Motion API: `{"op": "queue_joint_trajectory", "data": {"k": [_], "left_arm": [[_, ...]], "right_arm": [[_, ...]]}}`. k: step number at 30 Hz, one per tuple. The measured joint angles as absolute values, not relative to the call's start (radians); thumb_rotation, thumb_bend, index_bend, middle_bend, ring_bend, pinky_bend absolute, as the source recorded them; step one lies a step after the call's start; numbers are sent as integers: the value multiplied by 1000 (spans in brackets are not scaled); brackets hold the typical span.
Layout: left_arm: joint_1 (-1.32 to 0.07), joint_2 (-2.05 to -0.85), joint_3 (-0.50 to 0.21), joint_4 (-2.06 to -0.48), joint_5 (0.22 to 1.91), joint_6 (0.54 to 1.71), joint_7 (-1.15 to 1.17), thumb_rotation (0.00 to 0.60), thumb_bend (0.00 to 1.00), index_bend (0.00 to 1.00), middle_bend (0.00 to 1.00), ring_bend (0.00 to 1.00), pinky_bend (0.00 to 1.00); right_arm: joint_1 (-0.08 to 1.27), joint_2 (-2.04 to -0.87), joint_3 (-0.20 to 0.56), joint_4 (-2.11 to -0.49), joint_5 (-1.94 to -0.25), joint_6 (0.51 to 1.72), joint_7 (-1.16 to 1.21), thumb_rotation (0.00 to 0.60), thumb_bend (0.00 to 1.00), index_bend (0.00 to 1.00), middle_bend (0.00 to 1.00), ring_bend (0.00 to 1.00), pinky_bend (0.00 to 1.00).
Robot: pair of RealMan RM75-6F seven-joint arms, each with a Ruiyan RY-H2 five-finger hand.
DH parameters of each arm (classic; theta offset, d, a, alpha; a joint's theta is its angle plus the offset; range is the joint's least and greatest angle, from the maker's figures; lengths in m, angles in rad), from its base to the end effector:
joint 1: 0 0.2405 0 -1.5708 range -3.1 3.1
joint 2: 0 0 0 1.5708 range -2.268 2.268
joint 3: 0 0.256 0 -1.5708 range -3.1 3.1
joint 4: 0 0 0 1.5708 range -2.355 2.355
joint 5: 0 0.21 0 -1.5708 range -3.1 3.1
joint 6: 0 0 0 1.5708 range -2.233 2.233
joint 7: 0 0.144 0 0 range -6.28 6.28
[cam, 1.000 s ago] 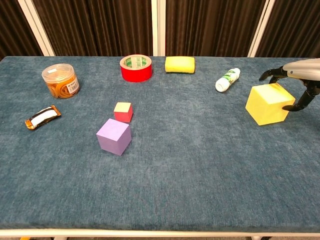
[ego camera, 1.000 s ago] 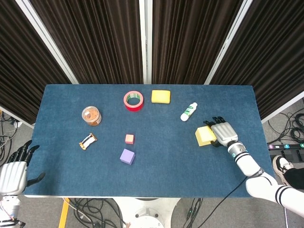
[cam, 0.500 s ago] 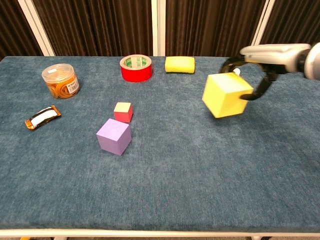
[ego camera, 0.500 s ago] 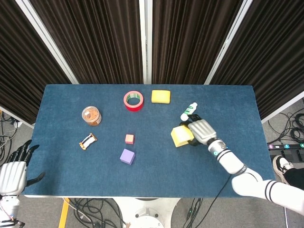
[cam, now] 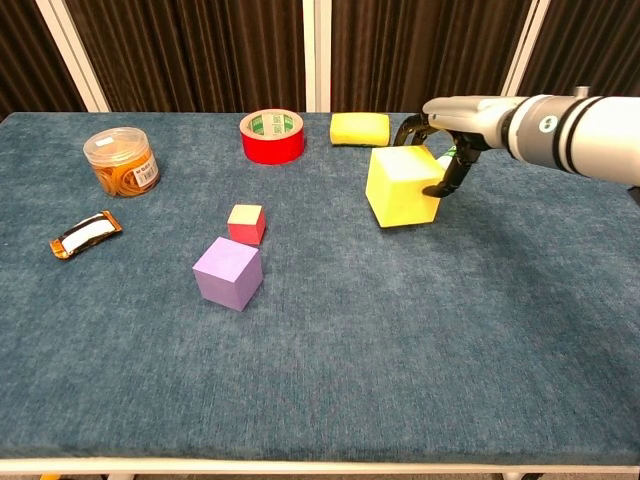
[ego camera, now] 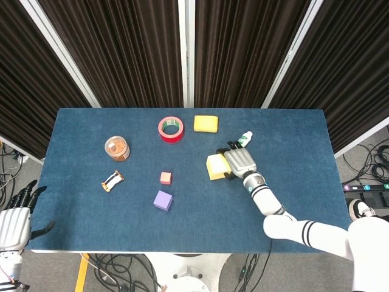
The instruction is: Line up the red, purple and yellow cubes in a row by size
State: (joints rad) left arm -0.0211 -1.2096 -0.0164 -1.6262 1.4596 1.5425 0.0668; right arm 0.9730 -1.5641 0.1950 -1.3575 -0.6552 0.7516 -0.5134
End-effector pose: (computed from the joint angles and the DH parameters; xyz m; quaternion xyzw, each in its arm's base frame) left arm -0.3152 0.1532 0.1339 -0.5590 -0.4204 -0.3779 0.6067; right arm -0.1303 -0.3961 -0.0312 0.7544 -0.4270 0.2686 0.4200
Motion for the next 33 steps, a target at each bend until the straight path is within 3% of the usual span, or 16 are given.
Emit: {"op": "queue_joint_trajectory", "data": {"k": [2, 6, 12, 21, 25, 29, 33], "left_arm": [[-23, -1210, -18, -1625, 1460, 1538, 67, 600, 195, 216, 161, 141, 211], [-31, -1208, -25, -1624, 1462, 1530, 67, 600, 195, 216, 161, 140, 211], [-67, -1201, -47, -1627, 1490, 1516, 60, 600, 189, 216, 161, 140, 211], [-194, -1211, -80, -1610, 1553, 1397, 32, 600, 184, 271, 241, 195, 241], [-268, -1224, -87, -1604, 1569, 1303, 34, 600, 184, 290, 388, 348, 429], [-354, -1254, -99, -1601, 1571, 1193, 33, 600, 185, 325, 594, 606, 773], [-428, -1291, -103, -1599, 1559, 1083, 42, 600, 187, 327, 763, 788, 926]], "right_arm": [[988, -1573, 188, -1354, -616, 761, -541, 600, 245, 23, 113, 0, 0], [1003, -1572, 176, -1369, -568, 766, -561, 600, 241, 0, 8, 0, 0], [998, -1514, 166, -1444, -558, 767, -548, 600, 241, 0, 0, 0, 0], [868, -1270, 160, -1642, -737, 892, -425, 600, 240, 0, 0, 0, 0], [773, -1148, 147, -1712, -844, 966, -346, 600, 240, 0, 0, 0, 0], [701, -1075, 135, -1742, -905, 1012, -271, 600, 240, 0, 0, 0, 0], [654, -1039, 128, -1746, -943, 1030, -212, 600, 240, 0, 0, 0, 0]]}}
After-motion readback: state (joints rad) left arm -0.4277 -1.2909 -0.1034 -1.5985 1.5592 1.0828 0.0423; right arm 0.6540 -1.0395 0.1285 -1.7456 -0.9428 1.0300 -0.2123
